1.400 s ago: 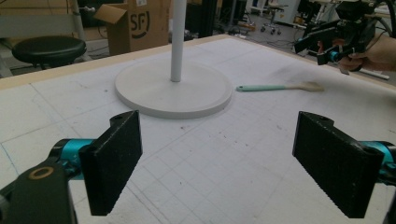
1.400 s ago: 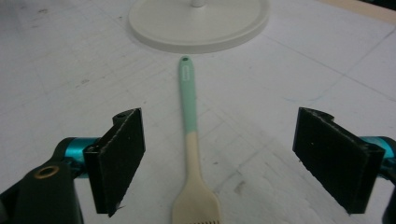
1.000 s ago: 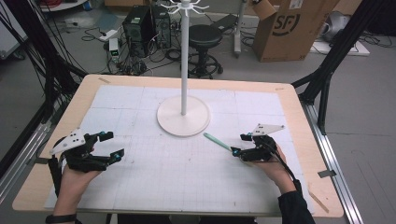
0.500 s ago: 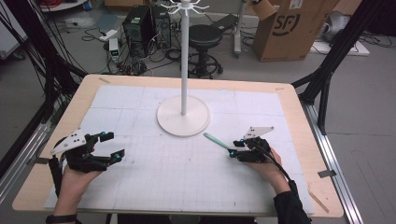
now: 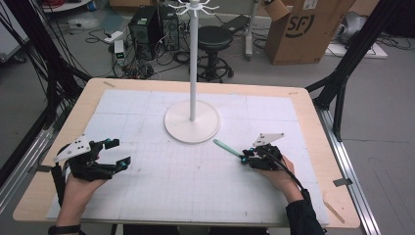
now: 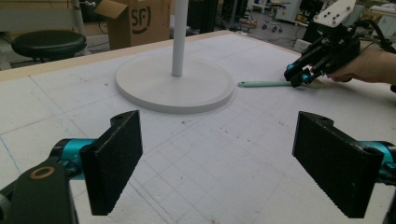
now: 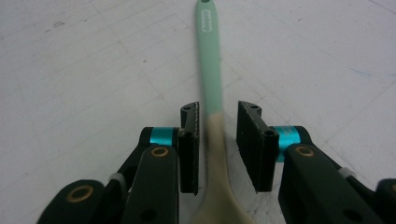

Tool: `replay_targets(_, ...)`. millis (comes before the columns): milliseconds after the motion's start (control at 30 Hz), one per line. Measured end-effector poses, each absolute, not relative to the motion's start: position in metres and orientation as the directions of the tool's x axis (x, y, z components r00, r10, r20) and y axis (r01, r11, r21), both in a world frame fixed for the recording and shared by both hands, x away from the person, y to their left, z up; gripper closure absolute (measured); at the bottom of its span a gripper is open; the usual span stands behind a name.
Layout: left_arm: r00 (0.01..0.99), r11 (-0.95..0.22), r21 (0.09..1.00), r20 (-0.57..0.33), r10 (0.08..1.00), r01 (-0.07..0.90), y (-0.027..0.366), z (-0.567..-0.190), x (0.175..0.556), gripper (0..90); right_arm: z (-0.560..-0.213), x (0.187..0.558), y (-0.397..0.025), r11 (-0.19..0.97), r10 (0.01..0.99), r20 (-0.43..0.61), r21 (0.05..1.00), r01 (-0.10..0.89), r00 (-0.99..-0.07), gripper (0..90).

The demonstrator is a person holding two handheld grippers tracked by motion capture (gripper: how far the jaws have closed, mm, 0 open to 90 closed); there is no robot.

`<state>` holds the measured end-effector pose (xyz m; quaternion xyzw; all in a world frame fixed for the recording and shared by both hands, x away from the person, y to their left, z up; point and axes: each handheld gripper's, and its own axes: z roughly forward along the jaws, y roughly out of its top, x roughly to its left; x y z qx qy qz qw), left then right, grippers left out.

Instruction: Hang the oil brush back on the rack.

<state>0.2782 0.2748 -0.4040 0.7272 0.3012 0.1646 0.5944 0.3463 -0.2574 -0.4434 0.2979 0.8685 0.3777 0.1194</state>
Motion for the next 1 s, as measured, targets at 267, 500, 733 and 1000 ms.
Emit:
replay_targets(267, 0.766, -0.108, 0.965, -0.12, 0.632, 0.24, 0.275, -0.403, 0.277, 16.8, -0.444, 0.346, -0.256, 0.523, 0.624, 0.037, 0.723, 0.452, -0.781, 78.5)
replay_targets(500, 0.766, -0.111, 0.964, -0.118, 0.632, 0.24, 0.274, -0.403, 0.277, 16.9, -0.443, 0.346, -0.255, 0.526, 0.629, 0.03, 0.719, 0.454, -0.777, 82.4)
replay_targets(733, 0.763, -0.107, 0.964, -0.121, 0.635, 0.242, 0.275, -0.404, 0.276, 17.0, -0.442, 0.345, -0.255, 0.543, 0.614, 0.011, 0.72, 0.432, -0.789, 83.0)
replay_targets(1000, 0.763, -0.107, 0.965, -0.12, 0.635, 0.241, 0.275, -0.403, 0.276, 17.1, -0.433, 0.341, -0.263, 0.491, 0.621, 0.028, 0.765, 0.416, -0.784, 83.0)
